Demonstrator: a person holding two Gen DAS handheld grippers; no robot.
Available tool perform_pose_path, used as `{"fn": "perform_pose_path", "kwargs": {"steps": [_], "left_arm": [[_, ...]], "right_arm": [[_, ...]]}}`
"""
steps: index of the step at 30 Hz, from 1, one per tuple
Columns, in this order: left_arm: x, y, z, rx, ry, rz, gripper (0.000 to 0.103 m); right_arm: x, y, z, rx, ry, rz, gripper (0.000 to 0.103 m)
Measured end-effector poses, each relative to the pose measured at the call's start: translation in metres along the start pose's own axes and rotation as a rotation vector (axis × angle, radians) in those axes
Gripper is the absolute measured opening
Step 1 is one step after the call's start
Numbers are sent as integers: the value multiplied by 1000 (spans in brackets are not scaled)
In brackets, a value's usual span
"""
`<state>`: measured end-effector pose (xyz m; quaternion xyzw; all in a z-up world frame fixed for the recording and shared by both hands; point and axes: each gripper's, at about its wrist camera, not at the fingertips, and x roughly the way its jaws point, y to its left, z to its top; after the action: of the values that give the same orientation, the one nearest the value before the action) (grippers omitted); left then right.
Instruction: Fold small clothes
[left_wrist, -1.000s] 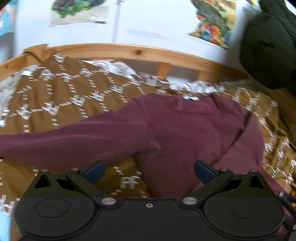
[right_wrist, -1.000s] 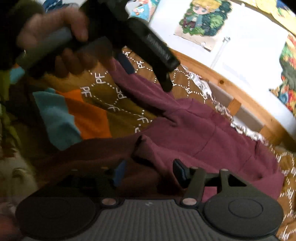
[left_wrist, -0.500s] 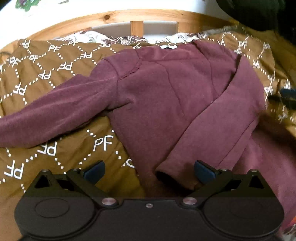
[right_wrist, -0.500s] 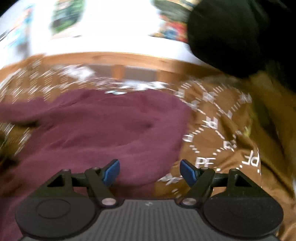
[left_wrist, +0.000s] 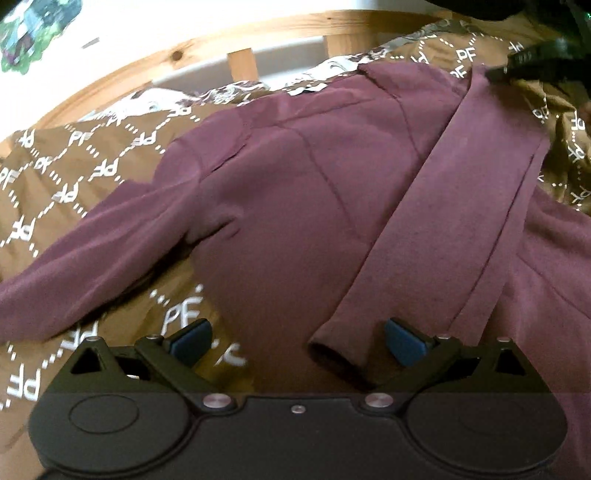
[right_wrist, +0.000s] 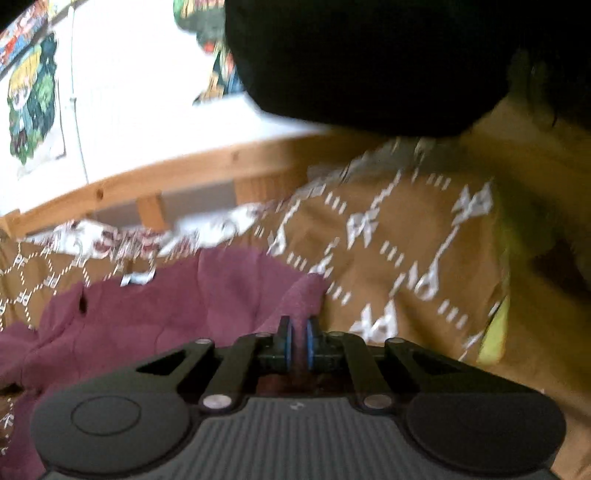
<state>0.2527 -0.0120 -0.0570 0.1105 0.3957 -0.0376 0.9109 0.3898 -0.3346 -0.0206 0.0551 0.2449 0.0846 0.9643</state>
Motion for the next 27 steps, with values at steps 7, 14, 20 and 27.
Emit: {"fn": "perform_pose_path", "kwargs": {"steps": [7, 14, 20, 27], "left_arm": [[14, -5, 11, -35, 5, 24, 100], [14, 14, 5, -135, 35, -32, 100], [10, 14, 4, -135, 41, -24, 100], [3, 11, 1, -120, 41, -26, 100]], "right_arm": [[-6, -28, -14, -18, 37, -68, 46], [-61, 6, -72, -325, 85, -127, 52], [-49, 53, -114, -543, 118, -176, 52], [-45, 50, -106, -299, -88, -199, 51]]}}
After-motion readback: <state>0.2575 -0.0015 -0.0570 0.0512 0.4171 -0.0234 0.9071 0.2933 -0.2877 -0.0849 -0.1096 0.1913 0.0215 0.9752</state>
